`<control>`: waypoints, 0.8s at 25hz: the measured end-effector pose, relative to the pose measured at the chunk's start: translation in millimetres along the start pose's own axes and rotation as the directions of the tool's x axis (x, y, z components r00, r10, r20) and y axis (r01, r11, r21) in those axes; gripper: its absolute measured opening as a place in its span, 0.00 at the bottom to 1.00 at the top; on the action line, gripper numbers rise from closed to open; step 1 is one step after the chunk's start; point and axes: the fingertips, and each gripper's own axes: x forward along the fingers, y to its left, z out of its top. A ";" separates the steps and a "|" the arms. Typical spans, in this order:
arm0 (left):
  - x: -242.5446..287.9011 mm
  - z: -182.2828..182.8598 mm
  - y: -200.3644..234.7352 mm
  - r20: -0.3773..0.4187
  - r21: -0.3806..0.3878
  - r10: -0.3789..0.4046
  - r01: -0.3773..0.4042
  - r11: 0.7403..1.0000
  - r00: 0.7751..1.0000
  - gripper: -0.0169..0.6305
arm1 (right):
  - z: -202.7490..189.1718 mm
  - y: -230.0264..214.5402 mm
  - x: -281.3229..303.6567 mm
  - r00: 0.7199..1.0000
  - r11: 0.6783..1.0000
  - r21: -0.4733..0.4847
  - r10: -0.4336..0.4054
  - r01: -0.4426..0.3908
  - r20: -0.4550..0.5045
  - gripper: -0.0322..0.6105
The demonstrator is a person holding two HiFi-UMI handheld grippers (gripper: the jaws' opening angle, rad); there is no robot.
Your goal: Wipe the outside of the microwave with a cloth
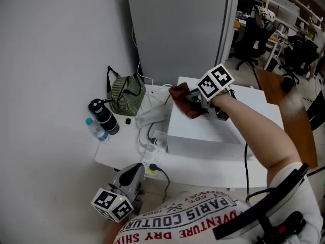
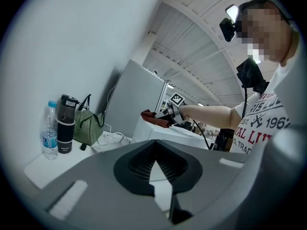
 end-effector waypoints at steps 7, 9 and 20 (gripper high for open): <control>46.1 -1.9 -32.1 -0.048 0.034 -0.136 0.137 0.990 0.990 0.03 | -47.4 -48.8 -57.7 0.994 0.991 0.094 -0.099 0.095 0.043 0.11; 59.9 -3.5 -42.9 -0.056 0.036 -0.169 0.171 0.985 0.984 0.03 | -62.9 -66.2 -77.5 0.990 0.984 0.127 -0.132 0.125 0.050 0.11; 133.9 -21.8 -128.8 -0.148 0.034 -0.399 0.408 0.913 0.905 0.03 | -169.6 -140.1 -213.8 0.939 0.901 0.312 -0.338 0.302 0.066 0.12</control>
